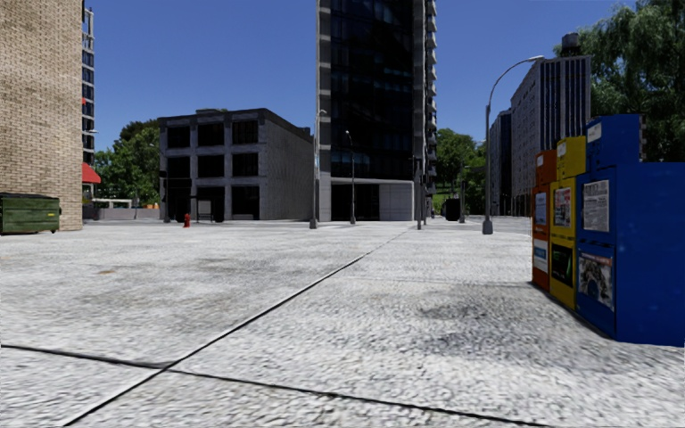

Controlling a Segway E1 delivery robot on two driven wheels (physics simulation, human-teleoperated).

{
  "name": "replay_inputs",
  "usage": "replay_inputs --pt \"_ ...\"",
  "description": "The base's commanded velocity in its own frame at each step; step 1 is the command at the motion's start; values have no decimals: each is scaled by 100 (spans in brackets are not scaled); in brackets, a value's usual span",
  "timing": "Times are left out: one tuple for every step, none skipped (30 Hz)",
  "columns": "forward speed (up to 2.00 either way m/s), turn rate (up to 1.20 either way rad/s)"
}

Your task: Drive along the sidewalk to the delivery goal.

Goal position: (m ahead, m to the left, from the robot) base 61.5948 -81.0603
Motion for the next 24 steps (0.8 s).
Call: replay_inputs --pt "200 0" --pt "200 0" --pt "200 0" --pt "200 0" --pt "200 0" --pt "200 0" --pt "200 0" --pt "200 0" --pt "200 0" --pt "200 0" --pt "200 0" --pt "200 0" --pt "200 0" --pt "200 0" --pt "200 0" --pt "200 0" --pt "200 0" --pt "200 0" --pt "200 0" --pt "200 0" --pt "200 0" --pt "200 0" --pt "200 0" --pt "200 0"
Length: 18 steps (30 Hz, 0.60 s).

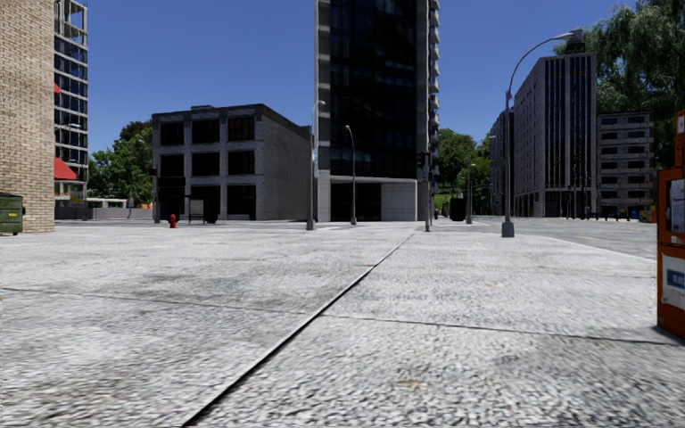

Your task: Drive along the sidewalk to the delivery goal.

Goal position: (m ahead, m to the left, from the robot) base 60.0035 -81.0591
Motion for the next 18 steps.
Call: replay_inputs --pt "200 0" --pt "200 0" --pt "200 0" --pt "200 0" --pt "200 0" --pt "200 0" --pt "200 0" --pt "200 0" --pt "200 0" --pt "200 0" --pt "200 0" --pt "200 0" --pt "200 0" --pt "200 0" --pt "200 -26" --pt "200 -26" --pt "200 -48" --pt "200 -68"
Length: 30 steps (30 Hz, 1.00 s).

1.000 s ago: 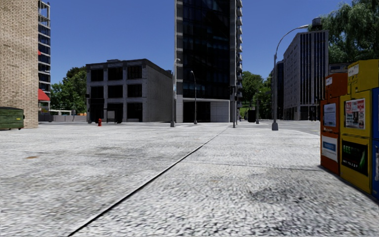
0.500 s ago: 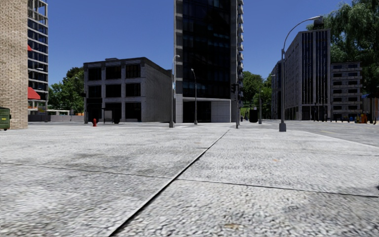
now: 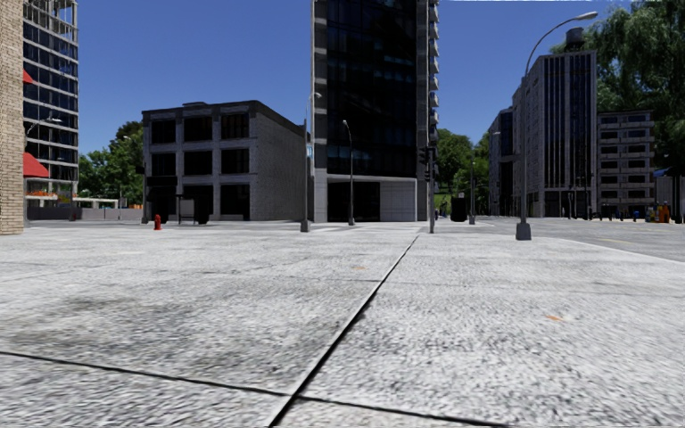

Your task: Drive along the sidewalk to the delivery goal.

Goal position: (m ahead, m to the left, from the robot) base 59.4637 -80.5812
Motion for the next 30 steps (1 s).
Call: replay_inputs --pt "200 -80" --pt "200 -80" --pt "200 -83" --pt "200 -84" --pt "200 -78" --pt "200 0" --pt "200 0" --pt "200 0" --pt "200 0" --pt "200 0" --pt "200 0" --pt "200 0" --pt "200 0" --pt "200 0" --pt "200 0" --pt "200 0" --pt "200 0" --pt "200 0" --pt "200 0" --pt "200 0" --pt "200 0" --pt "200 0" --pt "200 0" --pt "200 0" --pt "200 0" --pt "200 0" --pt "200 0" --pt "200 0" --pt "200 0" --pt "200 0"
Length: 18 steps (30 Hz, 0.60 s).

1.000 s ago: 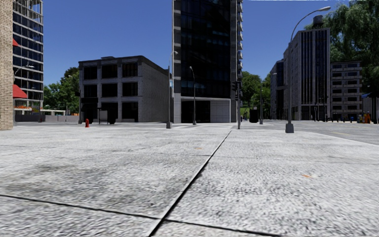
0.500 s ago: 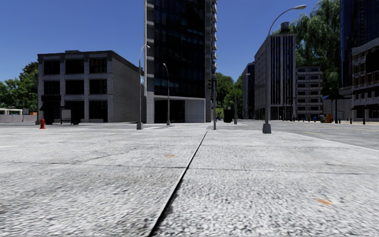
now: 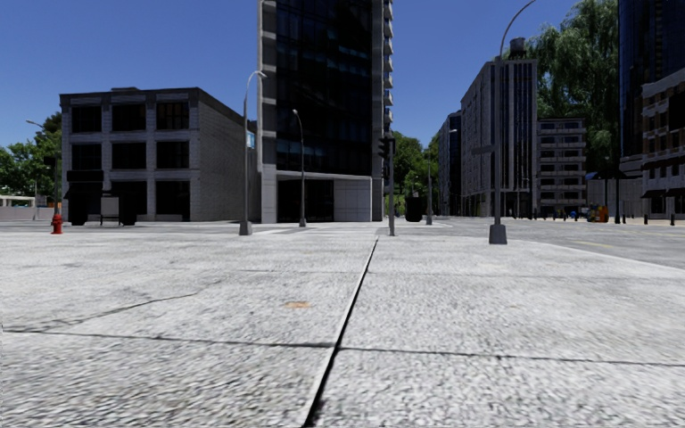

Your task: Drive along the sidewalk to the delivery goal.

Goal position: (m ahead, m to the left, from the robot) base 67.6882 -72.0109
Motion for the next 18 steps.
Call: replay_inputs --pt "200 0" --pt "200 0" --pt "200 0" --pt "200 0" --pt "200 0" --pt "200 0" --pt "200 0" --pt "200 0" --pt "200 0" --pt "200 0" --pt "200 0" --pt "200 0" --pt "200 0" --pt "200 0" --pt "200 0" --pt "200 0" --pt "200 0" --pt "200 0"
